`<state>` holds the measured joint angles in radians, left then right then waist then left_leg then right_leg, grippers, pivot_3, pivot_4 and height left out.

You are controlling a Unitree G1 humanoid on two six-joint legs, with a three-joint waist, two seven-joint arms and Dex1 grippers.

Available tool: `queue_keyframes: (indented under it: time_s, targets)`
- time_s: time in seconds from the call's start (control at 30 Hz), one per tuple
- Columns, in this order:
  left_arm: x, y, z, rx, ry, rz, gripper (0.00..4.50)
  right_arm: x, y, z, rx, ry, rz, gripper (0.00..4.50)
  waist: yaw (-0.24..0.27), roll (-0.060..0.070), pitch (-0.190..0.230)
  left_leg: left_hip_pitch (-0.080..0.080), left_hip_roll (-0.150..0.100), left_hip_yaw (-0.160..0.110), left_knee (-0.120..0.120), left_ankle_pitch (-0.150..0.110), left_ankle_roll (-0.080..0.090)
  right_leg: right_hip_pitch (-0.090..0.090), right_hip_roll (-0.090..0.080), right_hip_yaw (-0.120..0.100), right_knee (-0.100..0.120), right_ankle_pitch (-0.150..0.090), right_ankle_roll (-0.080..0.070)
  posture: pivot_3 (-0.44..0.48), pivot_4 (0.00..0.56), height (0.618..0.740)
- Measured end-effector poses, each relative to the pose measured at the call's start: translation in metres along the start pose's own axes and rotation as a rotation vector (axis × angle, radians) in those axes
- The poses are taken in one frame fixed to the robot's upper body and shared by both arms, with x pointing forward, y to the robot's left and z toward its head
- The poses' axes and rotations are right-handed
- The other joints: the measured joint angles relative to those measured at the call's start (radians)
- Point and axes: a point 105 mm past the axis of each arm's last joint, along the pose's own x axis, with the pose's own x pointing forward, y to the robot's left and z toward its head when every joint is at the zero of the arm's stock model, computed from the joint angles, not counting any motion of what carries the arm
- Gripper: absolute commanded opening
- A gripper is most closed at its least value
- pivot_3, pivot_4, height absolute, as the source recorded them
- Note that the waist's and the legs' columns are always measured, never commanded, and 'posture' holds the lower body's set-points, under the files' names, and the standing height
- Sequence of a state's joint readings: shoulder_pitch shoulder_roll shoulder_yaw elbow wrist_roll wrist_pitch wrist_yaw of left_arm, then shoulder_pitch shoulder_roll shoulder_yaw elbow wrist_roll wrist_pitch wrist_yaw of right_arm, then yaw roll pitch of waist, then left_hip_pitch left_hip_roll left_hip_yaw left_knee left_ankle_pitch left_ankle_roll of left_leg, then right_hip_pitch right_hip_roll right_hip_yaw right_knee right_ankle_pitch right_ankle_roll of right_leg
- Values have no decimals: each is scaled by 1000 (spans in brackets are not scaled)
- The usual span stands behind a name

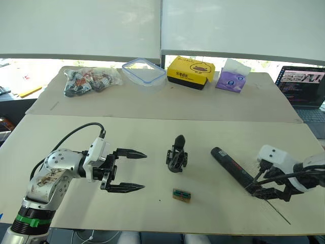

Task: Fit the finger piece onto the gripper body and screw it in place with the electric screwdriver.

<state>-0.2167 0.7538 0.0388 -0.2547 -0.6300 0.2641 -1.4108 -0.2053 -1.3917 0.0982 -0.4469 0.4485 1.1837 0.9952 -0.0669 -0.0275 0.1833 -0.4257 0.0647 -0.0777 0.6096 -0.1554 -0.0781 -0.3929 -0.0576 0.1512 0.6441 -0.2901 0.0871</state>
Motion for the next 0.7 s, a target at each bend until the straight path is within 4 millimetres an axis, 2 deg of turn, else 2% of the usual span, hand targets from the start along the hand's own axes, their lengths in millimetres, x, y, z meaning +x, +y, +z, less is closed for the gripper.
queue_keyframes:
  time_s: [0.3, 0.47, 0.7]
  targets:
    - [4, -4, -2, -9, 0, -16, 4500, 15, 2, 15, 20, 9, 22, 4477, 0, 0, 0, -1, 0, 0, 0, 0, 0, -1, 0, 0, 1, 0, 0, 0, 150, 740]
    - [4, -6, -4, -18, 1, -13, 4500, 22, 1, 10, 2, 68, -6, 4477, 2, 0, 0, -1, 0, 0, 0, 0, 0, -2, 0, 0, 1, 1, 1, 0, 150, 740]
    - [4, -9, -7, -29, 1, -12, 4500, 27, 1, 12, 12, 69, -27, 4477, 1, 0, 0, -1, 0, 0, 0, 0, 0, -2, 0, 0, 2, 1, 2, 0, 150, 740]
